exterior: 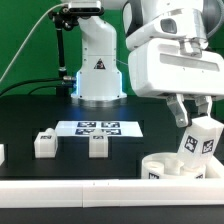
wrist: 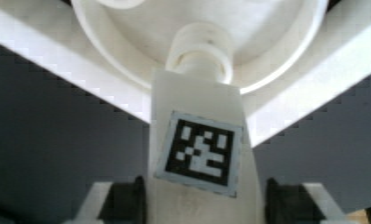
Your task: Assemble stool
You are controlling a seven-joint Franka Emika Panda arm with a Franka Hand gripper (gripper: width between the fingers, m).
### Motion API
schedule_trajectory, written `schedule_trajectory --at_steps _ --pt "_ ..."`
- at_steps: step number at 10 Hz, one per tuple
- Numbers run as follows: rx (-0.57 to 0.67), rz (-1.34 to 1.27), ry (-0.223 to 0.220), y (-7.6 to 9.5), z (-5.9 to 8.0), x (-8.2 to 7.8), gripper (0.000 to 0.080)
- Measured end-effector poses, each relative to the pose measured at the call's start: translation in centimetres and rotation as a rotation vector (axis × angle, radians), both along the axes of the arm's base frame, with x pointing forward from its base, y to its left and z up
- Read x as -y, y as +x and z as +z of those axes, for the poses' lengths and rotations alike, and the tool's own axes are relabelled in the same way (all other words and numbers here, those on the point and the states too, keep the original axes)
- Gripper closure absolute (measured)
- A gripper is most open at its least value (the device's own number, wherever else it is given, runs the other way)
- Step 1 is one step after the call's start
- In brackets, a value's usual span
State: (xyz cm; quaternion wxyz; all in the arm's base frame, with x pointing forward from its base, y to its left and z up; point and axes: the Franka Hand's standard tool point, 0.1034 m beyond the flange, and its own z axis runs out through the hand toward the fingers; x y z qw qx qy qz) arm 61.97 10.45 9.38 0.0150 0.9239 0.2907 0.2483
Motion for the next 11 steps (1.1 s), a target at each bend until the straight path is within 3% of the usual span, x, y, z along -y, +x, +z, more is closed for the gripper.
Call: schedule_trajectory --at_steps 2,7,9,11 --pt "0.003 0.0 0.002 -0.1 -0.6 -0.05 0.0479" --pt "0.017 -0.002 0.004 0.0 -0.64 -0.02 0.0479" --pt "0.017 -0.002 0.004 0.0 -0.64 -0.02 0.0198" --pt "0.017 -0.002 0.004 0.0 -0.64 -0.02 0.016"
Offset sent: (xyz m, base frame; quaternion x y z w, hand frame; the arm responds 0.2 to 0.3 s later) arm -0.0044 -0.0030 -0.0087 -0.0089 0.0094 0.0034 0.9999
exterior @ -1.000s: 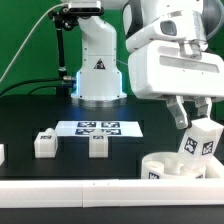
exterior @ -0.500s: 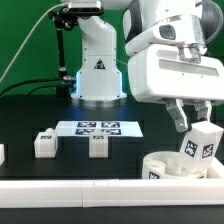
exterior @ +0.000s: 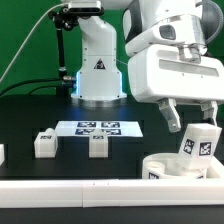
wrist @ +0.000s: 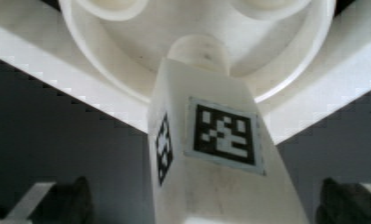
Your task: Assemble stool
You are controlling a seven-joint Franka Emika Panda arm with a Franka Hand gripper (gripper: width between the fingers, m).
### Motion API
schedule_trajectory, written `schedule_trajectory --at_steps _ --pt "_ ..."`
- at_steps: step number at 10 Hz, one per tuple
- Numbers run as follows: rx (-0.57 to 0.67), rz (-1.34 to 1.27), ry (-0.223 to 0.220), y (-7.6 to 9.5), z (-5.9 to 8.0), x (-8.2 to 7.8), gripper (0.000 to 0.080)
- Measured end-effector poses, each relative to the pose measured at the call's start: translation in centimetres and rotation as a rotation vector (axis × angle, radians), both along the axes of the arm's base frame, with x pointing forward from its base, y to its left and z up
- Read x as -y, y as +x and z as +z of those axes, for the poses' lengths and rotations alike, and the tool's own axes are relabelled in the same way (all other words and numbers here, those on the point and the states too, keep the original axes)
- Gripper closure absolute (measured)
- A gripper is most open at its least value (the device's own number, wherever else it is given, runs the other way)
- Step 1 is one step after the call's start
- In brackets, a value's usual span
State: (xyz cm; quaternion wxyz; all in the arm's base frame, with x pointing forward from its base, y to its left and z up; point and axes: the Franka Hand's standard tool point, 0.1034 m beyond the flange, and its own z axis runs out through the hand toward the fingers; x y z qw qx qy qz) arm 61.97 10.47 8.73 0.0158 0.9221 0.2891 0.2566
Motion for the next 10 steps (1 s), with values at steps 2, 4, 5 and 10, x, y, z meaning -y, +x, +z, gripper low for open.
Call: schedule_trajectory --at_steps 2,4,5,10 --pt "0.0 0.0 0.0 0.0 0.0 0.0 0.0152" --pt "-0.005 -0.001 0.002 0.0 0.1 -0.2 0.0151" --pt "-0.044 0.0 0.007 0.3 1.1 -1.1 0.0151" --pt "-0.299 -0.066 0.004 0.9 2.8 -1.8 0.0151"
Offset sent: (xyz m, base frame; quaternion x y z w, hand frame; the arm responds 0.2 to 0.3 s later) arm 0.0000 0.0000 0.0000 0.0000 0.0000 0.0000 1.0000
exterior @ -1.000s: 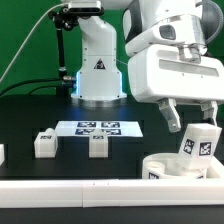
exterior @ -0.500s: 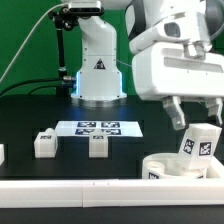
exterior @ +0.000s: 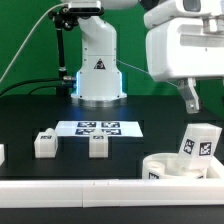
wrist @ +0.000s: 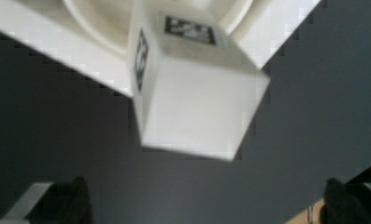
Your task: Assemble stool
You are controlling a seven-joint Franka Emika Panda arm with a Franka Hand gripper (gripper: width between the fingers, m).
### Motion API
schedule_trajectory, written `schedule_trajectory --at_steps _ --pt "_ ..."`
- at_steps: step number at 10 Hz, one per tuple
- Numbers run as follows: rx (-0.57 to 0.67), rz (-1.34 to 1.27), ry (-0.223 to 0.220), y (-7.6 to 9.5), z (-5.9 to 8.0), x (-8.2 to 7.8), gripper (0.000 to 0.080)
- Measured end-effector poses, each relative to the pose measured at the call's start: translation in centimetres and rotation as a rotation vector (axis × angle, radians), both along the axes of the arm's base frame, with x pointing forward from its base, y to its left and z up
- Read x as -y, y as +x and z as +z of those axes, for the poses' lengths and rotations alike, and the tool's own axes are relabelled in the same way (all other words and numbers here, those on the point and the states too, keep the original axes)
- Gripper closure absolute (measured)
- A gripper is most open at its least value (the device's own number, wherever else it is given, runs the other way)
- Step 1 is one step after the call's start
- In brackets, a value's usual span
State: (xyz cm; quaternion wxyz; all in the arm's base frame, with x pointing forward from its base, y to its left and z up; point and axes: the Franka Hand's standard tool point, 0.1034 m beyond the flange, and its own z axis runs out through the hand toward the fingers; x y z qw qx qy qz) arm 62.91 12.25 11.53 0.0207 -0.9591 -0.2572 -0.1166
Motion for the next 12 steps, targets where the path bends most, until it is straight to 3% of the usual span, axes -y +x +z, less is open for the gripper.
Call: schedule_trajectory --at_steps 2,5,7,10,12 --pt "-0.143 0.008 -0.04 0.0 -0.3 1.0 0.0151" --pt "-0.147 0.034 -0.043 0.0 -0.4 0.9 0.0151" --pt "-0.134 0.299 -0.092 -0.2 -1.6 1.6 0.0151" --pt "-0.103 0.664 -0.166 0.1 -1.8 1.2 0.0151" --pt "-0.097 0.747 -0.179 0.2 -1.9 1.7 0.0151"
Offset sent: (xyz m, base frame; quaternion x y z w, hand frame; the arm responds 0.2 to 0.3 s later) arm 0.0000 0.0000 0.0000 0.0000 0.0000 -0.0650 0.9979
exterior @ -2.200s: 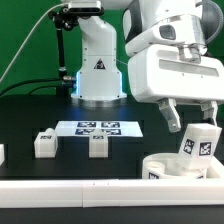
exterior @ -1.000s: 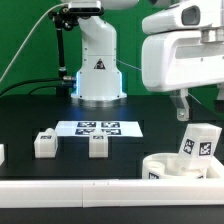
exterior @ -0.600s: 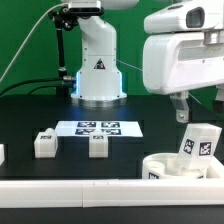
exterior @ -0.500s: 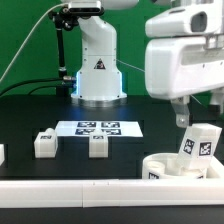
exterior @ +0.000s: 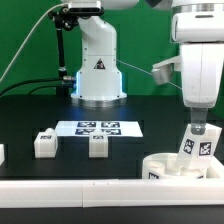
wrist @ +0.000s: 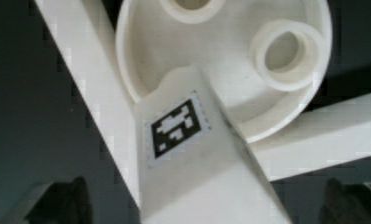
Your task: Assemble stool
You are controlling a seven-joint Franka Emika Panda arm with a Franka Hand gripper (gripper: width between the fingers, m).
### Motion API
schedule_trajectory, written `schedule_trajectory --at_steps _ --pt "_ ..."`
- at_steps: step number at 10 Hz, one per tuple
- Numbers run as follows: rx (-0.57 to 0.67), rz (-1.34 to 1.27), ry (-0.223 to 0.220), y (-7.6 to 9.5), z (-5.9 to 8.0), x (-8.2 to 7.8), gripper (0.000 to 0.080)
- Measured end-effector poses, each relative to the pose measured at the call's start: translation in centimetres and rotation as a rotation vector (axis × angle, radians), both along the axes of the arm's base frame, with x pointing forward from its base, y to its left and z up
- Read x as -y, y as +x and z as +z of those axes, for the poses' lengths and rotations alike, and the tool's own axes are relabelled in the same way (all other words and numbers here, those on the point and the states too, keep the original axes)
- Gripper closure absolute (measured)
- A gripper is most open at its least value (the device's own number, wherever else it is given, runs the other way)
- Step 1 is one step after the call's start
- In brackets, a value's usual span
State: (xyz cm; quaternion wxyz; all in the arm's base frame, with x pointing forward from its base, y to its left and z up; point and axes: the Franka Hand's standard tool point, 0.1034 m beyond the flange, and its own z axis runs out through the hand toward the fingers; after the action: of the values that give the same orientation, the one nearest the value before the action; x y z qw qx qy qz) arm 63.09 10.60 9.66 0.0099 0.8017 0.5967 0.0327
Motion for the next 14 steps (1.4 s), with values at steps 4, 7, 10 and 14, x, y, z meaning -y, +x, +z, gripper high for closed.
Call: schedule_trajectory --at_steps 4,7,10,14 --pt "0.0 0.412 -0.069 0.3 -1.2 0.2 0.0151" --pt "-0.005 0.474 -0.093 0.1 -2.3 -0.6 0.0151" --pt "-0.006 0.435 -0.134 -0.2 -2.3 -1.2 0.0465" --pt "-0.004 0.365 -0.259 -0.8 -2.3 -3.0 0.0465"
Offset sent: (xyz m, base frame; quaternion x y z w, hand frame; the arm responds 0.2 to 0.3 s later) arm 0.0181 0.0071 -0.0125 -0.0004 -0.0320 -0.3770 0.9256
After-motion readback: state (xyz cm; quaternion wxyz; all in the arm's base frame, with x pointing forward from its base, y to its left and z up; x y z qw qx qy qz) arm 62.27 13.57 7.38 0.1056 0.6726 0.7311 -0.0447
